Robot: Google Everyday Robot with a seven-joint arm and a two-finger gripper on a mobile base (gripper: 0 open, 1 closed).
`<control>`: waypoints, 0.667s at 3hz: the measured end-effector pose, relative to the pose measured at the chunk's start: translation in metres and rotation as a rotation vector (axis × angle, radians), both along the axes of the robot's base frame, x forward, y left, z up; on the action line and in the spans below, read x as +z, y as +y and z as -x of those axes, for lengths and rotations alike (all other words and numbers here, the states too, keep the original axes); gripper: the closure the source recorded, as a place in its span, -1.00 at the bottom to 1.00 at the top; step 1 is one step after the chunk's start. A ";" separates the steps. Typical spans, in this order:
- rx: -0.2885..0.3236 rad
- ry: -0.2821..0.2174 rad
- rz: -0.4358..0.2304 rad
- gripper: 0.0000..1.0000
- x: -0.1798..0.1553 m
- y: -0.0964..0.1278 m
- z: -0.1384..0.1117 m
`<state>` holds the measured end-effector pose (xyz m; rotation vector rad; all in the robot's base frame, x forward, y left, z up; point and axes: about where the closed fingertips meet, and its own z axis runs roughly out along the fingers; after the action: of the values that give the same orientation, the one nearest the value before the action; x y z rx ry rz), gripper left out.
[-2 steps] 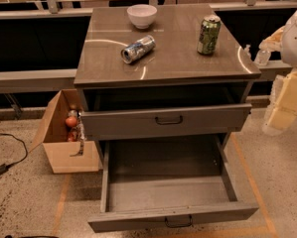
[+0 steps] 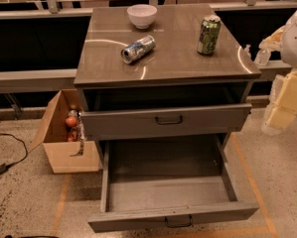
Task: Place green can into middle drawer
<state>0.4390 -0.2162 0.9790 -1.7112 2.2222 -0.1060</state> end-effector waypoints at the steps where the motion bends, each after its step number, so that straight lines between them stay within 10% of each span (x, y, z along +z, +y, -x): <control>1: -0.108 -0.022 -0.156 -1.00 -0.025 -0.022 -0.020; 2: -0.158 -0.136 -0.372 -1.00 -0.037 -0.037 -0.080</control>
Offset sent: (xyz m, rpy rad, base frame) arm 0.1742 -0.0696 -0.0220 0.6482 -0.3819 -0.2139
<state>0.5188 -0.2534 0.9424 -1.2937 2.1140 0.1419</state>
